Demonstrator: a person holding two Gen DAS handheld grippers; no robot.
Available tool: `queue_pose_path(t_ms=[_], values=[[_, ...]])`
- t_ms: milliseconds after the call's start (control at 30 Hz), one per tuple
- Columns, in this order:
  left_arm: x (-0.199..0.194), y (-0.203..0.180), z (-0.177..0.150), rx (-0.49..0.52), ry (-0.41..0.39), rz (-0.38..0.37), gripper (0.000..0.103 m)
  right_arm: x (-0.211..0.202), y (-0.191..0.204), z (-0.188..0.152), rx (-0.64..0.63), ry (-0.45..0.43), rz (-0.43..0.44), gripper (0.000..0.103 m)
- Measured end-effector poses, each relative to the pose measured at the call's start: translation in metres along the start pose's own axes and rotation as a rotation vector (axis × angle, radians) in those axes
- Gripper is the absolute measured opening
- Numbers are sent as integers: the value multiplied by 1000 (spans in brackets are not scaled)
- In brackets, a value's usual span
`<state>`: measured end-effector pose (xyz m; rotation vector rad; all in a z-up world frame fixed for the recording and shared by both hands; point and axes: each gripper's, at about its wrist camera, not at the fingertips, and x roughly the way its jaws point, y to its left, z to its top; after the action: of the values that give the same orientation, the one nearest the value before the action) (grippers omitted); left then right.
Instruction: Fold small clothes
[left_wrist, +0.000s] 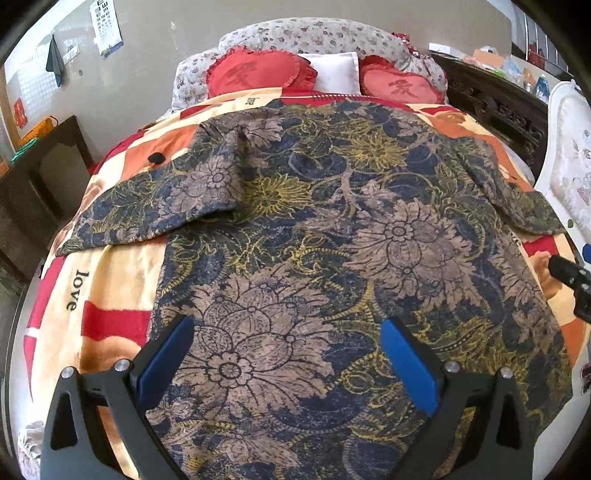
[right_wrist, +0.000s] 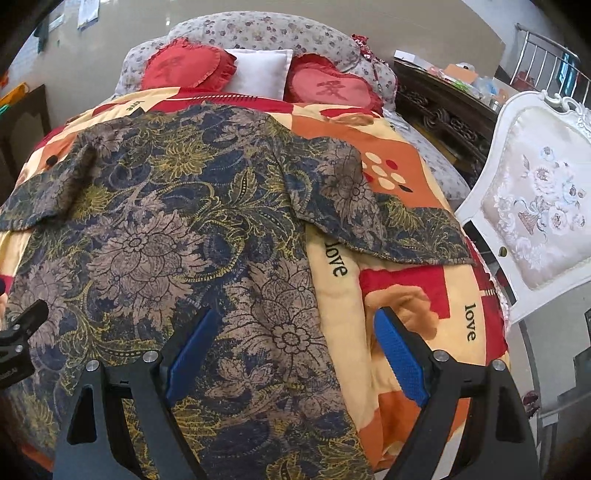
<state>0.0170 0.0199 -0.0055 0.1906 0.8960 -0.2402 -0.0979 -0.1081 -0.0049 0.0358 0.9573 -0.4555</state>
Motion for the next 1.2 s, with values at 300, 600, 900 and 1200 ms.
queue_pose_path(t_ms=[300, 600, 900, 1200], values=[[0, 3, -3, 6, 7, -54, 103, -3, 3, 0, -10, -15, -7, 102], [19, 9, 0, 23, 20, 12, 99, -8, -8, 4, 46, -87, -86, 102], [53, 34, 15, -64, 109, 14, 92, 21, 16, 11, 73, -18, 135, 102], [98, 50, 35, -93, 63, 49, 97, 76, 54, 42, 84, -32, 256, 102]])
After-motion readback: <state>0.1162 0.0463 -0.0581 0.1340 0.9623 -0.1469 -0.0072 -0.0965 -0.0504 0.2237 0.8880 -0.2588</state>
